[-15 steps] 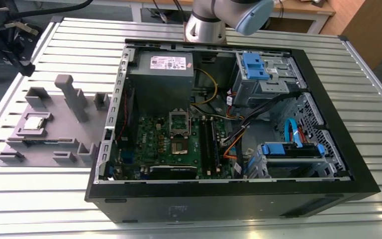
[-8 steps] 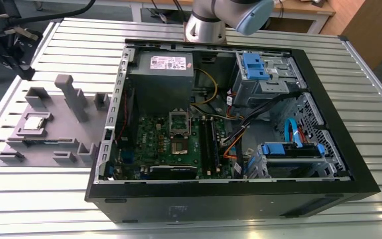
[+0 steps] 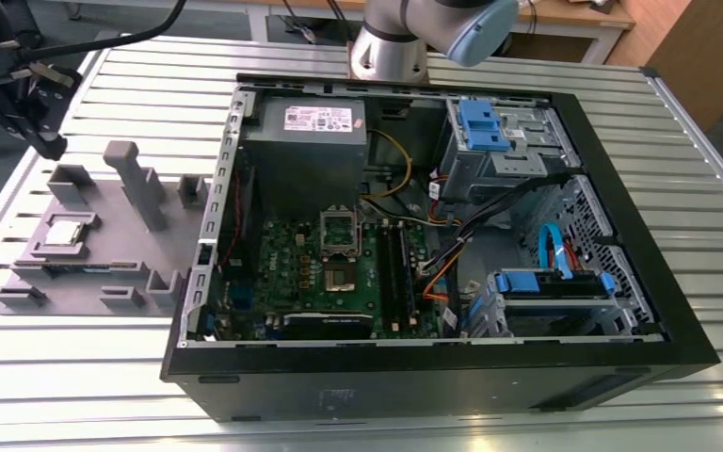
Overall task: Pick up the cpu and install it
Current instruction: 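Reach for the cpu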
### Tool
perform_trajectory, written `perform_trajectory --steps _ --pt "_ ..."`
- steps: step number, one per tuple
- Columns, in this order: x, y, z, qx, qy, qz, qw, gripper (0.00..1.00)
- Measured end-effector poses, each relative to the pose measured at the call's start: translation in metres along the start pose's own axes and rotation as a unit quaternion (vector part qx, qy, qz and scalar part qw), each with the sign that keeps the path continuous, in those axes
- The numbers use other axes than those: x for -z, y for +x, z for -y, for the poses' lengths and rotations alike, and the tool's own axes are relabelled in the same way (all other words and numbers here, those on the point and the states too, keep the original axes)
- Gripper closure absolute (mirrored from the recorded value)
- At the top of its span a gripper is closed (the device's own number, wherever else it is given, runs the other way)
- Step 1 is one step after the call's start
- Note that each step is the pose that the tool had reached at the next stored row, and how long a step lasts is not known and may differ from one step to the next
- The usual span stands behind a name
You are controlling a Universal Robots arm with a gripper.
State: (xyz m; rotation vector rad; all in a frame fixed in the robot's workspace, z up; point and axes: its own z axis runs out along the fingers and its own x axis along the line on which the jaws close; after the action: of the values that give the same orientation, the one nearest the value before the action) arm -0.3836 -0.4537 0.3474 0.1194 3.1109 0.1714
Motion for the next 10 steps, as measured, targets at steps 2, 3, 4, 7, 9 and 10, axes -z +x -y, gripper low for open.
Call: perform_trajectory --steps 2,3,4,7,9,10 --pt "-0.0008 0.0001 0.001 0.0 0.0 0.0 1.0 0.9" --pt "-0.0012 0.0002 0.0015 0.0 0.0 0.0 1.0 0.9" --pt "-0.0015 0.0002 0.0021 0.0 0.0 0.0 1.0 0.9" --pt "-0.0025 0.0004 0.0038 0.0 0.0 0.0 1.0 0.9" --pt "-0.0031 0.0005 0.0048 0.0 0.0 0.0 1.0 0.9" --pt "-0.0034 0.0006 0.0054 0.0 0.0 0.0 1.0 0.9"
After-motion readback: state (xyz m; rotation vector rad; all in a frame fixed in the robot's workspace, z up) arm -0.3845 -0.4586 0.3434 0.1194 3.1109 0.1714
